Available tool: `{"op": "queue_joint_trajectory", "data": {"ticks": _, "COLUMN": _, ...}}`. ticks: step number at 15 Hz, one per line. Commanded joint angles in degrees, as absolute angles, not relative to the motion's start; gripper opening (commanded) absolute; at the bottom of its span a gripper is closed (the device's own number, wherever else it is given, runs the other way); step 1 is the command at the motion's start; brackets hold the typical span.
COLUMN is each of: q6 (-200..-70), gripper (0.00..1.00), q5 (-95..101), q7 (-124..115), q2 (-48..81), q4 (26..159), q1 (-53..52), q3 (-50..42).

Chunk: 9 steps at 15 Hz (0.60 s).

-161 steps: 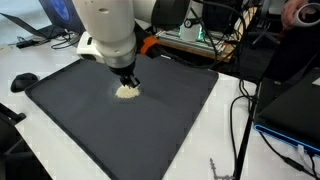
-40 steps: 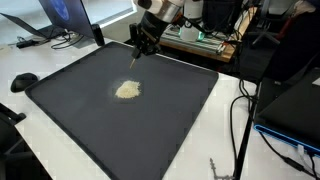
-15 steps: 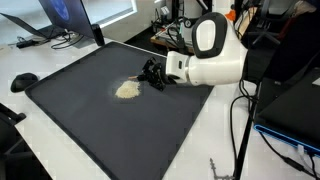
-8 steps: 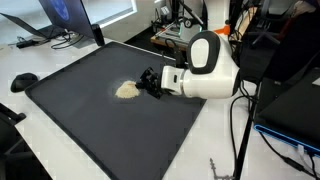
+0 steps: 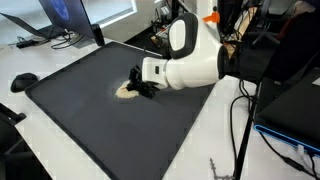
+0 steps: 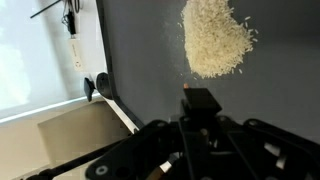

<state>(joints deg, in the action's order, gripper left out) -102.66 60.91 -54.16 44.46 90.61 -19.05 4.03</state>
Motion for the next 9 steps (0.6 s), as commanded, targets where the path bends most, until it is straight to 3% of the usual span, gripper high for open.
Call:
{"op": "queue_joint_trajectory", "data": {"ticks": 1, "q6": -109.38, "gripper": 0.03, "q5": 57.84, "q7": -50.96, "q2": 35.97, "q4": 98.13, "q1": -14.73, "q3": 6.15}}
{"op": "queue_joint_trajectory", "data": {"ticks": 9, "q6": -121.97, "gripper": 0.03, "q5": 48.28, "q7": -41.90, "q2": 23.18, "q4": 109.31, "q1": -9.66, "q3": 5.92}}
